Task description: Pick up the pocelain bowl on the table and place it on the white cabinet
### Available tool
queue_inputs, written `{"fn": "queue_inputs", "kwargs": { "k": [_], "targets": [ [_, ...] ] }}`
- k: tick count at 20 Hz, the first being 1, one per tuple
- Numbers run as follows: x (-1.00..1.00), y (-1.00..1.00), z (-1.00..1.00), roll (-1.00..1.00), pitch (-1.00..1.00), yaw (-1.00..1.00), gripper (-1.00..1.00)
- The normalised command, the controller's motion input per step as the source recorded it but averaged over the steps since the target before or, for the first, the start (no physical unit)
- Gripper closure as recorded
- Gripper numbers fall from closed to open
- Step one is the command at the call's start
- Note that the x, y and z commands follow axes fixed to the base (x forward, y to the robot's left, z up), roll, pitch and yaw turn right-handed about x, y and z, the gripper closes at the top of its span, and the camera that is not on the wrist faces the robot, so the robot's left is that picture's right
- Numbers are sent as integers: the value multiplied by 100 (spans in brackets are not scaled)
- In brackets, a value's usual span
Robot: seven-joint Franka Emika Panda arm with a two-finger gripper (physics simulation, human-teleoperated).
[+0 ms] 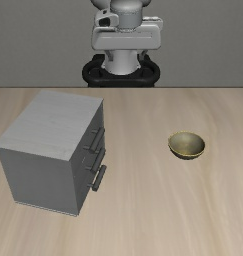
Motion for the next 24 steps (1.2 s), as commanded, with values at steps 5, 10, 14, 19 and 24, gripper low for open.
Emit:
{"fn": "queue_inputs", "kwargs": {
  "k": [5, 10, 14, 19, 24],
  "targets": [
    [0, 100, 0, 0, 0, 0, -100],
    [0, 100, 0, 0, 0, 0, -100],
    [50, 50, 0, 0, 0, 0, -100],
    [100, 0, 0, 0, 0, 0, -100],
    [80, -20, 0, 0, 0, 0, -100]
  ]
}}
